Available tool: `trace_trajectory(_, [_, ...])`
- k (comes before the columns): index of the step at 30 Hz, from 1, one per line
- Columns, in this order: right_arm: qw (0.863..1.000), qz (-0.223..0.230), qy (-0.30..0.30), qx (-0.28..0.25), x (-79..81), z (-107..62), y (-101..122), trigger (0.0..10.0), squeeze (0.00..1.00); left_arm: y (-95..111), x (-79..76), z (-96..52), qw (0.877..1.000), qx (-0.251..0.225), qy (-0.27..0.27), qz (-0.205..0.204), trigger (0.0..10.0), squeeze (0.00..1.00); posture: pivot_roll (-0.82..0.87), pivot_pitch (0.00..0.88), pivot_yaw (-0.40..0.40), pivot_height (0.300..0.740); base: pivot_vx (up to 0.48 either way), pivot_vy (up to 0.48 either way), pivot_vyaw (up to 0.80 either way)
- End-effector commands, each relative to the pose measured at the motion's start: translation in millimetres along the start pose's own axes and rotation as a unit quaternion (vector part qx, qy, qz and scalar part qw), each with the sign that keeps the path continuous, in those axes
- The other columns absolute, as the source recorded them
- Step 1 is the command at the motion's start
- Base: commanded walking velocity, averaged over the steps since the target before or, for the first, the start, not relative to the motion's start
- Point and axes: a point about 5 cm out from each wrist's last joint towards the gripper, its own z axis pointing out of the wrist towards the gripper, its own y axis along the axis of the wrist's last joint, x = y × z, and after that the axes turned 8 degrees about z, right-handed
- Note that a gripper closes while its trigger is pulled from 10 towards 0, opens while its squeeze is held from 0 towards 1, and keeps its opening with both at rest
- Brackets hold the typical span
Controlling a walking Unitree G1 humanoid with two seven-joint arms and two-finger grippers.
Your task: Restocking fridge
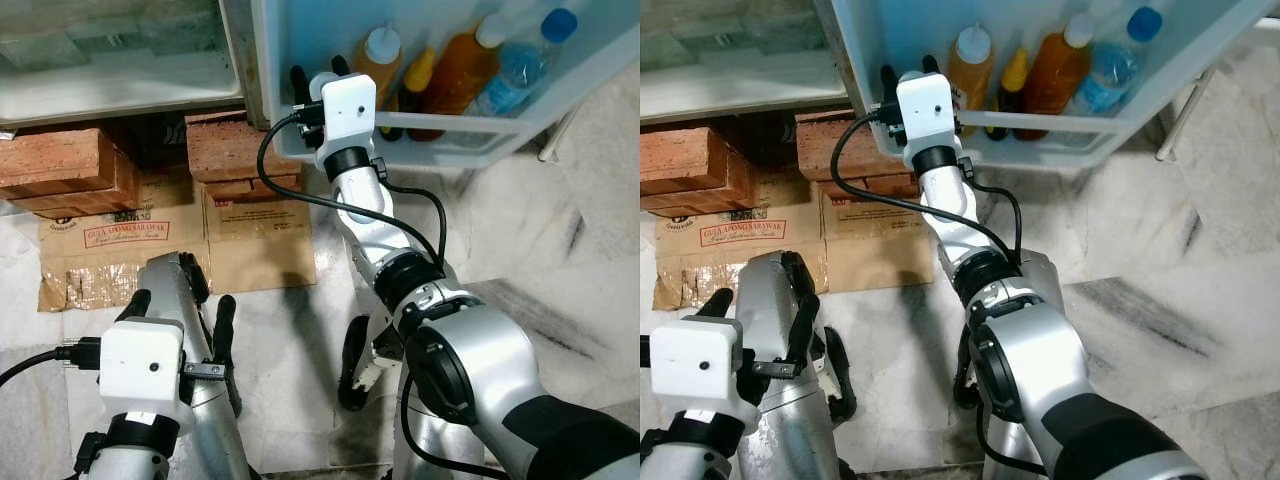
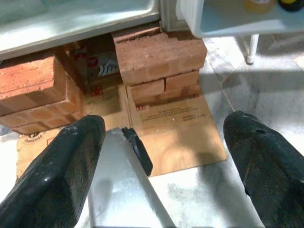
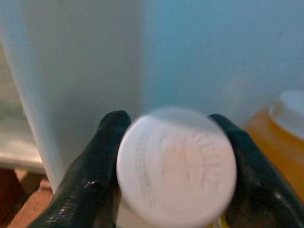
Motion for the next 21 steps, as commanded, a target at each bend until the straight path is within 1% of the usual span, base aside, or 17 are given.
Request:
trace_trajectory(1, [0.996, 0.003, 0.010, 0.087, 6.1, -20.3, -34, 10.0, 1.00, -8, -0.1, -0.8, 1.000, 0.025, -0.001, 0.004, 10.0, 0.00, 0.40, 0.551, -0.070, 0.462, 0.000, 0.000, 0.00])
trace_trajectory(6, [0.998, -0.002, 0.001, 0.057, 2.9, -11.5, -21, 10.0, 1.00, -11, 1.9, 2.5, 1.000, 0.025, 0.005, 0.009, 10.0, 0.00, 0.39, 0.538, -0.076, 0.462, 0.000, 0.000, 0.00])
trace_trajectory(9, [0.999, 0.011, 0.000, 0.033, 0.7, -5.2, -11, 10.0, 1.00, -12, 1.9, 6.3, 1.000, 0.021, 0.006, 0.010, 10.0, 0.00, 0.38, 0.523, -0.082, 0.462, 0.000, 0.000, 0.00])
trace_trajectory(13, [1.000, 0.015, 0.007, -0.004, -5.8, 2.9, 4, 10.0, 1.00, -14, 2.3, 17.5, 1.000, 0.012, 0.008, 0.013, 10.0, 0.00, 0.35, 0.496, -0.092, 0.462, 0.000, 0.000, 0.00])
trace_trajectory(14, [1.000, 0.013, 0.011, -0.019, -9.4, 4.3, 8, 10.0, 1.00, -16, 2.8, 22.5, 1.000, 0.010, 0.011, 0.015, 10.0, 0.00, 0.34, 0.480, -0.101, 0.462, 0.000, 0.000, 0.00])
trace_trajectory(15, [1.000, 0.013, 0.011, -0.019, -9.4, 4.3, 8, 10.0, 1.00, -16, 2.8, 22.5, 1.000, 0.010, 0.011, 0.015, 10.0, 0.00, 0.34, 0.480, -0.101, 0.462, 0.000, 0.000, 0.00])
trace_trajectory(16, [0.999, 0.018, 0.021, -0.031, -14.1, 3.8, 11, 10.0, 1.00, -18, 3.6, 29.8, 1.000, 0.007, 0.016, 0.020, 10.0, 0.00, 0.31, 0.451, -0.113, 0.462, 0.000, 0.000, 0.00])
trace_trajectory(17, [0.999, 0.018, 0.026, -0.038, -17.7, 2.6, 12, 10.0, 1.00, -19, 4.2, 34.1, 1.000, 0.004, 0.018, 0.021, 10.0, 0.00, 0.30, 0.436, -0.118, 0.462, 0.000, 0.000, 0.00])
trace_trajectory(20, [0.998, 0.025, 0.039, -0.042, -25.4, -1.8, 11, 10.0, 1.00, -21, 5.0, 45.2, 1.000, -0.006, 0.022, 0.022, 10.0, 0.00, 0.27, 0.405, -0.128, 0.462, 0.000, 0.000, 0.00])
trace_trajectory(21, [0.998, 0.030, 0.042, -0.035, -28.4, -3.5, 8, 10.0, 1.00, -23, 4.7, 52.0, 0.999, -0.008, 0.022, 0.022, 10.0, 0.00, 0.24, 0.375, -0.139, 0.462, 0.000, 0.000, 0.00])
